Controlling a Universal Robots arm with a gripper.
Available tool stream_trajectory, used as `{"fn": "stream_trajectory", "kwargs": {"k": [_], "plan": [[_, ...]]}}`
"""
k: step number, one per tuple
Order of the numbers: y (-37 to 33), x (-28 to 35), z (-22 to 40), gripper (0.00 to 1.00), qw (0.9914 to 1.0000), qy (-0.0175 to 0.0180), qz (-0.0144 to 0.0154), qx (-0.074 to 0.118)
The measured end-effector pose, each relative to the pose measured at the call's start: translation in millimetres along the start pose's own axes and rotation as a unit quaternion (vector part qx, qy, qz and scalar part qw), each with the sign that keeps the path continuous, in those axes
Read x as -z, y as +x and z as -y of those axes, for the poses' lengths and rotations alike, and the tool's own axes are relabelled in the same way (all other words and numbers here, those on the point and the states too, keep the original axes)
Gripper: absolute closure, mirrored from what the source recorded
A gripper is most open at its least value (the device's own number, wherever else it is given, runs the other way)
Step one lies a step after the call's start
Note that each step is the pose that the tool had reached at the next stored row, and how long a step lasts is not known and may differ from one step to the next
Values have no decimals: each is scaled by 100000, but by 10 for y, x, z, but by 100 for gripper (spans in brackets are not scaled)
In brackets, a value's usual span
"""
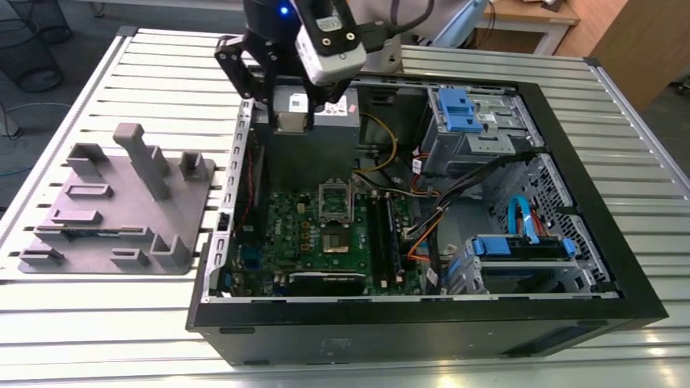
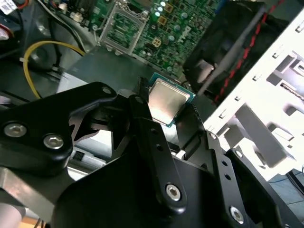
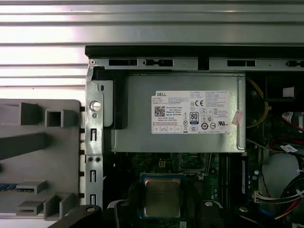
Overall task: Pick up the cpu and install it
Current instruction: 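Pick up the cpu and move it towards the insertion slot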
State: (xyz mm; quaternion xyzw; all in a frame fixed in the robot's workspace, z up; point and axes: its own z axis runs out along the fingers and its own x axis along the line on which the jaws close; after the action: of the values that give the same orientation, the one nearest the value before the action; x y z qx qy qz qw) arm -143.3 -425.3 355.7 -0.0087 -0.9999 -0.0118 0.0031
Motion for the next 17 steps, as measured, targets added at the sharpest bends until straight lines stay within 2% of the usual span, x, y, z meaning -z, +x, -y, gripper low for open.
{"fn": "stream_trajectory", "kwargs": {"k": [7,17], "plan": [[-227,-5,-4,53,100000,5,-4,0],[-460,-11,-8,53,100000,0,-1,3]]}}
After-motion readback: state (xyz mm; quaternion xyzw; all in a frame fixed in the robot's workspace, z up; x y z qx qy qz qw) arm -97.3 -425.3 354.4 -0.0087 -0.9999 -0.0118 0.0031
